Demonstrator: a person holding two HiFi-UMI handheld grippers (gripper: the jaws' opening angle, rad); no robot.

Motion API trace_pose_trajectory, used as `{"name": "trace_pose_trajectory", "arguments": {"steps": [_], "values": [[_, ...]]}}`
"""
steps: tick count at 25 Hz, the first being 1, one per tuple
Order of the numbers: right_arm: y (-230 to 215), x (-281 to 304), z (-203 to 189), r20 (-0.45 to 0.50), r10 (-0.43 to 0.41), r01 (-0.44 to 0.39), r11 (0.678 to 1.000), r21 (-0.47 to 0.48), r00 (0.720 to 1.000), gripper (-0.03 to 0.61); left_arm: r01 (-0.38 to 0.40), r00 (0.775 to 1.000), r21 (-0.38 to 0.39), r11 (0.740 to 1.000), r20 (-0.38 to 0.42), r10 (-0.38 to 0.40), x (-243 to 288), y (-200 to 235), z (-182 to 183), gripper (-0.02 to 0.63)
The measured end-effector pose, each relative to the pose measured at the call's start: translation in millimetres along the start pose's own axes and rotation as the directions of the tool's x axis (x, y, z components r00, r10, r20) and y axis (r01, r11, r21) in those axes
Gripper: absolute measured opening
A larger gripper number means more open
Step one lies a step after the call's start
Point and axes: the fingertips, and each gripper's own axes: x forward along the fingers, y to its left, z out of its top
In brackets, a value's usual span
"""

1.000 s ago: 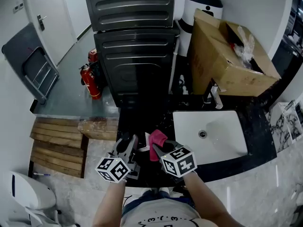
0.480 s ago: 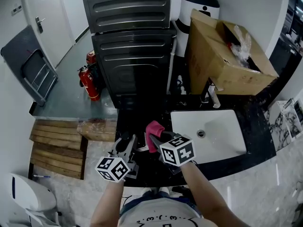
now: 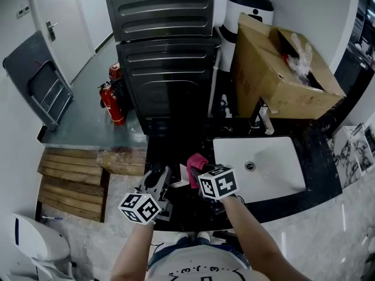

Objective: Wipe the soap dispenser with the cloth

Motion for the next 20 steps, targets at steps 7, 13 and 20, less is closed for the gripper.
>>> {"name": "trace_pose_trajectory", "arguments": {"steps": [7, 13, 20], "values": [[-5.0, -51.0, 4.4, 0.168, -0.038, 0.012, 0.989, 0.151, 0.985, 0.049, 0.061, 0.994, 0.136, 0.989, -0.103, -0.047, 14.0, -18.6, -7.1, 0.103], [-27.1, -83.9, 2.1, 0.220, -0.101, 0.058, 0.979, 0.195, 0.970, 0.049, 0.197, 0.964, 0.317, 0.928, -0.237, -0.123, 29.6, -47.5, -23.8, 0.103], [-29.5, -90.6, 2.0, 0.234, -0.100, 0.053, 0.979, 0.199, 0.967, 0.049, 0.444, 0.873, 0.396, 0.804, -0.394, -0.288, 29.8, -68.3, -41.8, 0.103]]}}
